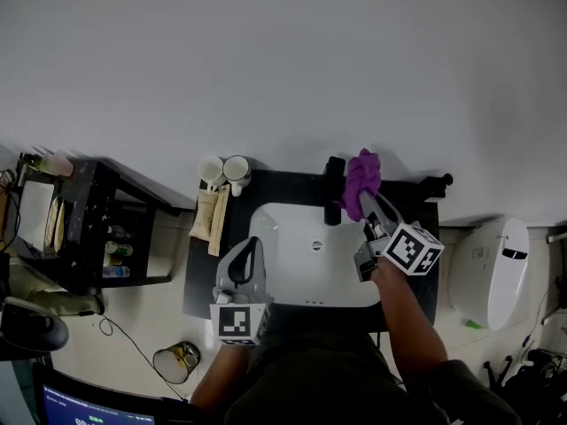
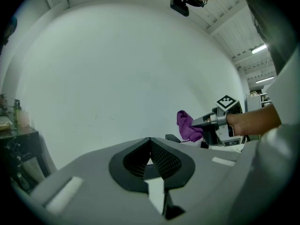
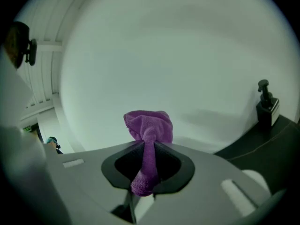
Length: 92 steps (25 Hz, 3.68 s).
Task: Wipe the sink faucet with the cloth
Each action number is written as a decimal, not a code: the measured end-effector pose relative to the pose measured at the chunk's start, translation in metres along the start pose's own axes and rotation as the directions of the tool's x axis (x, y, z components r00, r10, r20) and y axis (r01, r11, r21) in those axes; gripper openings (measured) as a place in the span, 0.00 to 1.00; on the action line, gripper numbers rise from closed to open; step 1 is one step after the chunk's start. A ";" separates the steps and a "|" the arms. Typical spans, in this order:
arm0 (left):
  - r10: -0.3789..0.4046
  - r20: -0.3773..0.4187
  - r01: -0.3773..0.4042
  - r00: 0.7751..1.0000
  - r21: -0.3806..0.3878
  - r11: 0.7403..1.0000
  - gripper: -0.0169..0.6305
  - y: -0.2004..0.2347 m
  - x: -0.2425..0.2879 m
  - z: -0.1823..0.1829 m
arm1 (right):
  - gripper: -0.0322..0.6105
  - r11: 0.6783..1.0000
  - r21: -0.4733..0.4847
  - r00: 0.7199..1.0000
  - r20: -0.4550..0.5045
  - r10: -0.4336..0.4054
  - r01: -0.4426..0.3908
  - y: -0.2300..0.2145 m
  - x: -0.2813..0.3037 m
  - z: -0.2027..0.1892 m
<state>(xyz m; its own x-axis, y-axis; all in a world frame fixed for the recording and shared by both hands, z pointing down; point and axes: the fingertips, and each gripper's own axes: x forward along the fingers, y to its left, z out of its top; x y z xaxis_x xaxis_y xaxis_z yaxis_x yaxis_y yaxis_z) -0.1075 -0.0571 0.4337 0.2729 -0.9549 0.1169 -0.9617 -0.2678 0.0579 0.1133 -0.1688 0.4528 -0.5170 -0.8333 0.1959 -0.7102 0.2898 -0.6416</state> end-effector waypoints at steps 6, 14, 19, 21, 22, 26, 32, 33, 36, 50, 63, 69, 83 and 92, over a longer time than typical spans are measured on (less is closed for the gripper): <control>-0.016 0.014 0.016 1.000 -0.003 1.000 0.05 0.016 -0.012 -0.001 | 0.14 0.980 0.158 0.993 0.005 0.118 -0.118 0.077 0.021 -0.030; 0.008 0.001 -0.008 1.000 0.029 1.000 0.05 0.064 -0.033 -0.006 | 0.14 0.917 0.398 0.998 0.065 -0.017 -0.010 0.073 0.072 -0.081; -0.017 0.007 0.017 1.000 0.036 0.999 0.05 0.077 -0.033 -0.005 | 0.14 0.853 0.510 0.965 0.151 -0.215 0.110 0.041 0.085 -0.091; -0.014 0.005 0.014 1.000 0.033 0.999 0.05 0.085 -0.036 -0.008 | 0.14 0.812 0.566 0.940 0.181 -0.290 0.141 0.027 0.087 -0.095; -0.010 0.003 0.010 1.000 0.029 1.000 0.05 0.089 -0.038 -0.008 | 0.14 0.785 0.601 0.928 0.187 -0.321 0.150 0.020 0.090 -0.098; -0.015 -0.004 0.016 1.000 0.063 0.998 0.05 0.097 -0.040 -0.007 | 0.14 0.704 0.690 0.887 0.204 -0.413 0.169 -0.005 0.102 -0.109; -0.031 0.010 0.029 0.999 0.150 0.988 0.05 0.098 -0.045 -0.003 | 0.14 0.624 0.758 0.835 0.211 -0.508 0.189 -0.034 0.107 -0.118; -0.028 0.004 0.027 1.000 0.149 0.988 0.05 0.099 -0.046 -0.004 | 0.14 0.618 0.763 0.829 0.211 -0.518 0.192 -0.038 0.105 -0.120; -0.022 -0.006 0.023 1.000 0.147 0.989 0.05 0.106 -0.045 -0.004 | 0.14 0.605 0.773 0.809 0.224 -0.543 0.192 -0.050 0.103 -0.123; 0.008 -0.031 -0.004 0.999 0.129 0.992 0.05 0.119 -0.033 -0.003 | 0.14 0.507 0.838 0.742 0.209 -0.637 0.199 -0.084 0.115 -0.164; 0.044 -0.035 -0.038 0.998 0.137 0.990 0.05 0.109 -0.044 0.003 | 0.14 0.518 0.831 0.759 0.200 -0.620 0.204 -0.102 0.115 -0.190; 0.035 -0.024 -0.031 0.999 0.129 0.991 0.05 0.091 -0.052 0.005 | 0.14 0.556 0.824 0.834 0.229 -0.502 0.109 -0.064 0.114 -0.177; 0.023 0.015 -0.024 1.000 0.058 0.998 0.05 0.045 -0.063 0.013 | 0.14 0.859 0.455 0.956 0.267 0.118 -0.233 0.098 0.060 -0.078; -0.024 0.064 0.026 0.998 -0.038 0.999 0.05 0.005 -0.040 0.023 | 0.14 0.905 -0.421 0.954 0.248 0.170 -0.052 0.102 -0.042 -0.010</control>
<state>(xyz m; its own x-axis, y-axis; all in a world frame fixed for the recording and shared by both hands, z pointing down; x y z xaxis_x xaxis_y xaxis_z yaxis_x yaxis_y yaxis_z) -0.1232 -0.0234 0.4066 0.2935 -0.9545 0.0519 -0.9527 -0.2876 0.0988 0.0581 -0.0991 0.3869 -0.4957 -0.8620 -0.1063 -0.8173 0.5044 -0.2786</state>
